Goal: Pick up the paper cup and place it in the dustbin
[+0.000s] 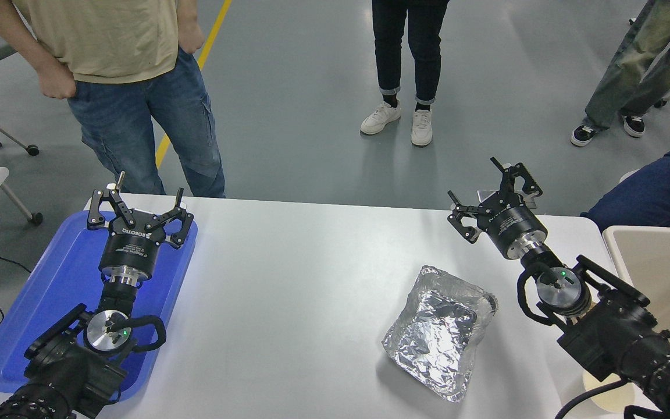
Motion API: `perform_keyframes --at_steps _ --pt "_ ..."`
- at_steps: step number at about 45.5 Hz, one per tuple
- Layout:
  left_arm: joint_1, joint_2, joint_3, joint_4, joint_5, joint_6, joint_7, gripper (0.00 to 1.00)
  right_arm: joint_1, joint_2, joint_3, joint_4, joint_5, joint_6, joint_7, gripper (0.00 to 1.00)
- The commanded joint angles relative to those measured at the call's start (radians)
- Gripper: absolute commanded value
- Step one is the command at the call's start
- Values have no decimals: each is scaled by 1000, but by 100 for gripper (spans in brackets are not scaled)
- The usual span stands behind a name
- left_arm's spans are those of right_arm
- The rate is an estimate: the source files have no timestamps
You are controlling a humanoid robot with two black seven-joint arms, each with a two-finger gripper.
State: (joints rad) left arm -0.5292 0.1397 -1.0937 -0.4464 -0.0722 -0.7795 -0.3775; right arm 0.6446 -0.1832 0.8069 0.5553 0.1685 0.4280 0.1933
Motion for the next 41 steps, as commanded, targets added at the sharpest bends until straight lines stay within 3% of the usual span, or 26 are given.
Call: perform_keyframes --at_steps 1,26,41 --pt "0 -2 0 0 2 0 2 100 1 1 0 0 -1 0 0 100" --pt "0 0 2 0 2 -1 2 100 16 -5 -23 15 -15 3 -3 100" --pt "0 0 2 0 2 -1 2 100 90 -136 -49 216 -257 -60 -12 100"
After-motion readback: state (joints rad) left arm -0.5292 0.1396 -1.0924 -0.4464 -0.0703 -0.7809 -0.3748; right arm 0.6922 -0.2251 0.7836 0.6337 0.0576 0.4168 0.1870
